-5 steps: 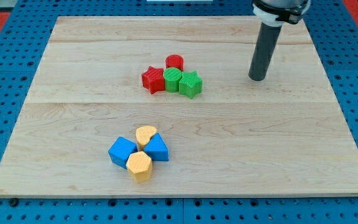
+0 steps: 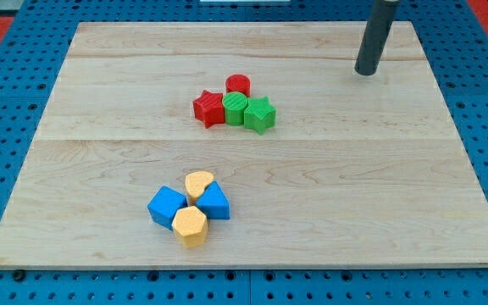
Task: Point arm top right to green star
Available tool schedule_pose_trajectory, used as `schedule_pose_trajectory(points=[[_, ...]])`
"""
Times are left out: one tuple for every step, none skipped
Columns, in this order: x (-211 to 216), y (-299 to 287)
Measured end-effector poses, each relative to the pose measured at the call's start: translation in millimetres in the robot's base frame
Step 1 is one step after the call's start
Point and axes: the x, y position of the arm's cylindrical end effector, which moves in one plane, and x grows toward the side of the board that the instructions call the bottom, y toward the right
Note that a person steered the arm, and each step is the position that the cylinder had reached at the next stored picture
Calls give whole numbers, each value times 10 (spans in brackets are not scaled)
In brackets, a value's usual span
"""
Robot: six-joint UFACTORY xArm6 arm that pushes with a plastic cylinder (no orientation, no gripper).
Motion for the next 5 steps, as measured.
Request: schedule_pose_trajectory(points=[[-133,0],[-219,0],[-153,-280],[137,-785],[447,-1285]])
